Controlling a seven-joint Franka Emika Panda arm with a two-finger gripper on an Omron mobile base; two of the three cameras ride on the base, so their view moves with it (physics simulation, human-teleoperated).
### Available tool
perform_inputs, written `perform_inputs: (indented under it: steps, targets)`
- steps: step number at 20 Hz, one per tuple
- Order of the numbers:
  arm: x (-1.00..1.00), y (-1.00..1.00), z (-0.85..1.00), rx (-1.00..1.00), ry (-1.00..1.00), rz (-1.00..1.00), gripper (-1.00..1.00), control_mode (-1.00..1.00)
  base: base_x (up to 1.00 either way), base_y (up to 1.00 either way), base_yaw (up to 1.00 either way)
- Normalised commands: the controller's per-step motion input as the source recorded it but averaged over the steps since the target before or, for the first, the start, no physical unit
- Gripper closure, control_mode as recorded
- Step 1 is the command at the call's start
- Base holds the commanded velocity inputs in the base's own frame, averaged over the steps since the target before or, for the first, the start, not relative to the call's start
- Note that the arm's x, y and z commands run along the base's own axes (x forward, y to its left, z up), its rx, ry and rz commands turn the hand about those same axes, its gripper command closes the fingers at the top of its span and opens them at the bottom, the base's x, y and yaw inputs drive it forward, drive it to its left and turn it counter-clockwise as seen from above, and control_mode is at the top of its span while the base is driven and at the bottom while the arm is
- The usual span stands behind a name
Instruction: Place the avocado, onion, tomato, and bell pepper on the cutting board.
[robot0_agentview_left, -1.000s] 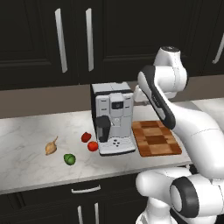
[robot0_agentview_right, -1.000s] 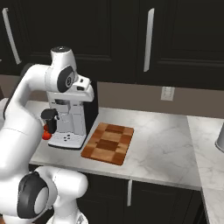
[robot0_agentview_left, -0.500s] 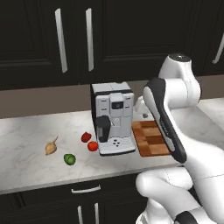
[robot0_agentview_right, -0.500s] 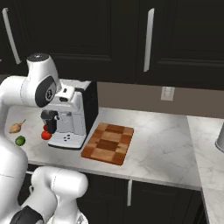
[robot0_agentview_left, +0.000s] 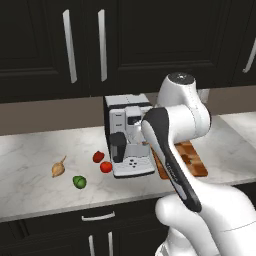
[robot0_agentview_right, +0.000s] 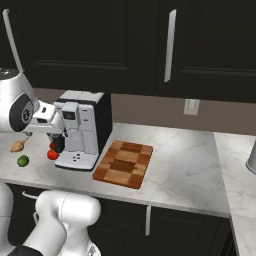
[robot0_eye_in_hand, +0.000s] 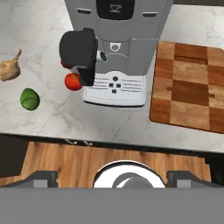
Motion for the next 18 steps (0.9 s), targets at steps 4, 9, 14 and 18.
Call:
perform_inputs:
  steps: [4, 9, 14, 18]
  targets:
    - [0.06, 0.83, -0.18, 0.00, 0.01, 0.00, -1.00, -1.00, 0.00, 0.00, 0.00]
    - [0.60, 0.49, -0.52, 0.01, 0.10, -0.06, -1.00, -1.00, 0.00, 0.00, 0.00]
    - [0.95, 0.52, -0.43, 0.02, 0.20, -0.19, -1.00, -1.00, 0.00, 0.00, 0.00]
    - [0.77, 0.33, -0.08, 0.00, 0.18, -0.22, -1.00, -1.00, 0.00, 0.00, 0.00]
